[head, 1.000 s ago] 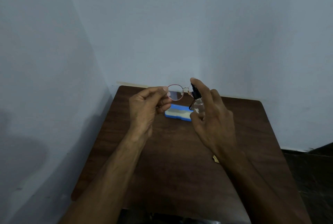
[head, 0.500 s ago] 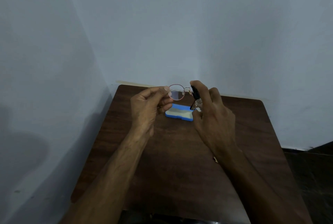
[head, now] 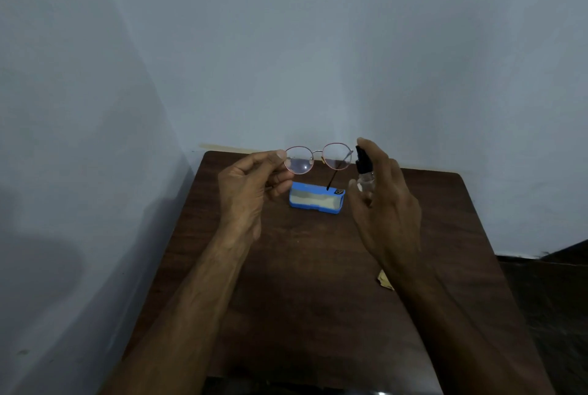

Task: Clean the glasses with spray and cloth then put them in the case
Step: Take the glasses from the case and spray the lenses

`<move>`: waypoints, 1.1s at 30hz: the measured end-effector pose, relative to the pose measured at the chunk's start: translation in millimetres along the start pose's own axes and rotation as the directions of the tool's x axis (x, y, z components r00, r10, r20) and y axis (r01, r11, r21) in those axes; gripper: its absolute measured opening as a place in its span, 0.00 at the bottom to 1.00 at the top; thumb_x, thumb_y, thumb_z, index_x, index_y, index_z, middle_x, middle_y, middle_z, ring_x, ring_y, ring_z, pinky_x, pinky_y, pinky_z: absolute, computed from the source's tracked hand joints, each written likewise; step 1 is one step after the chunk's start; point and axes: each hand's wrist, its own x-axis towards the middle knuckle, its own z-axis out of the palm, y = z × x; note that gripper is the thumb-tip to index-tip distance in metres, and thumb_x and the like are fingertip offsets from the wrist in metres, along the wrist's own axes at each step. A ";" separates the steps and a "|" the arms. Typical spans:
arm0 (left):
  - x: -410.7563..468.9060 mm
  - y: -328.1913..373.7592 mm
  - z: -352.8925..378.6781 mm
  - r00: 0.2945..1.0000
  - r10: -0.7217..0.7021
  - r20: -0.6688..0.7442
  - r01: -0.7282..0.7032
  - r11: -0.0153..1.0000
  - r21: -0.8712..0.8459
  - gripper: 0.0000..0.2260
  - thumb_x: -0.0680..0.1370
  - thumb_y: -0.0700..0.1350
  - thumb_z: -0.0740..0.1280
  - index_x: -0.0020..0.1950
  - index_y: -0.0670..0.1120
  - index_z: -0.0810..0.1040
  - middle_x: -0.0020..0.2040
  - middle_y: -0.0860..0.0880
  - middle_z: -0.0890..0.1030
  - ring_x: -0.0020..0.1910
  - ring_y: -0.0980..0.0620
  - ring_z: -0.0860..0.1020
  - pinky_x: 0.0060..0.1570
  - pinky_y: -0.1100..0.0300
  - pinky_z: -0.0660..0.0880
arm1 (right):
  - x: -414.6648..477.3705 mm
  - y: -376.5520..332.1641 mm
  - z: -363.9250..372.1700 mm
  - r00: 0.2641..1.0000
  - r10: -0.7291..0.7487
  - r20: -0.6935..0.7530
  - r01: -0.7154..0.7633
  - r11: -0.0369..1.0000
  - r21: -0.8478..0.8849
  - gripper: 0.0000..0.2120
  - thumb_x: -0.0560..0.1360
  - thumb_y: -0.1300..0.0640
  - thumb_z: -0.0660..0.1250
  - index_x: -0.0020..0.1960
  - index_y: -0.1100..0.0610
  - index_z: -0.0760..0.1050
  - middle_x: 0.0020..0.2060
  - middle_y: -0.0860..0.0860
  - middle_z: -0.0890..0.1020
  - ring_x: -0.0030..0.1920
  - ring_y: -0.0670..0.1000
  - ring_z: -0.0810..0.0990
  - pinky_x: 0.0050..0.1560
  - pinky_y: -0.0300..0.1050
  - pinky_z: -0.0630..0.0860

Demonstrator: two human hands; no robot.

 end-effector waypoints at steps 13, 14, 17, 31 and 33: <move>7.9 3.7 -4.0 1.000 -0.004 0.007 0.004 1.000 -0.005 0.04 0.79 0.40 0.73 0.52 0.42 0.87 0.41 0.47 0.87 0.38 0.53 0.85 0.39 0.62 0.83 | 3.5 15.0 4.0 0.999 -0.035 -0.034 0.029 0.985 -0.168 0.35 0.76 0.63 0.72 0.76 0.44 0.62 0.54 0.53 0.78 0.41 0.53 0.79 0.33 0.50 0.79; 8.1 3.9 -4.6 1.000 -0.002 0.008 0.002 1.000 -0.003 0.04 0.79 0.40 0.73 0.52 0.42 0.87 0.41 0.47 0.87 0.38 0.53 0.85 0.39 0.62 0.83 | 4.5 16.0 4.5 0.999 -0.024 -0.038 0.018 0.988 -0.156 0.35 0.76 0.63 0.72 0.77 0.44 0.61 0.55 0.53 0.78 0.41 0.53 0.80 0.34 0.51 0.80; 8.2 4.5 -5.3 1.000 -0.001 0.010 0.001 1.000 -0.004 0.04 0.80 0.39 0.73 0.52 0.43 0.87 0.41 0.48 0.87 0.38 0.53 0.85 0.39 0.61 0.84 | 8.8 18.2 5.1 0.998 -0.014 -0.056 0.006 0.990 -0.138 0.35 0.77 0.63 0.71 0.77 0.45 0.60 0.57 0.54 0.78 0.42 0.54 0.81 0.36 0.53 0.81; 7.0 -1.8 -4.6 1.000 -0.001 0.017 0.000 1.000 0.025 0.05 0.79 0.40 0.73 0.53 0.43 0.87 0.42 0.47 0.88 0.38 0.53 0.86 0.40 0.61 0.85 | 1.7 28.4 14.5 0.986 0.116 -0.122 -0.093 0.980 0.177 0.35 0.79 0.63 0.71 0.80 0.51 0.58 0.47 0.45 0.79 0.40 0.43 0.82 0.41 0.33 0.77; 6.7 -3.6 -4.1 1.000 -0.012 0.027 0.011 1.000 0.019 0.04 0.80 0.39 0.73 0.52 0.43 0.87 0.41 0.48 0.87 0.38 0.54 0.85 0.41 0.61 0.85 | -3.4 36.3 18.5 0.984 0.159 -0.085 -0.130 0.952 0.278 0.35 0.81 0.61 0.69 0.81 0.51 0.55 0.48 0.47 0.80 0.43 0.44 0.82 0.42 0.31 0.77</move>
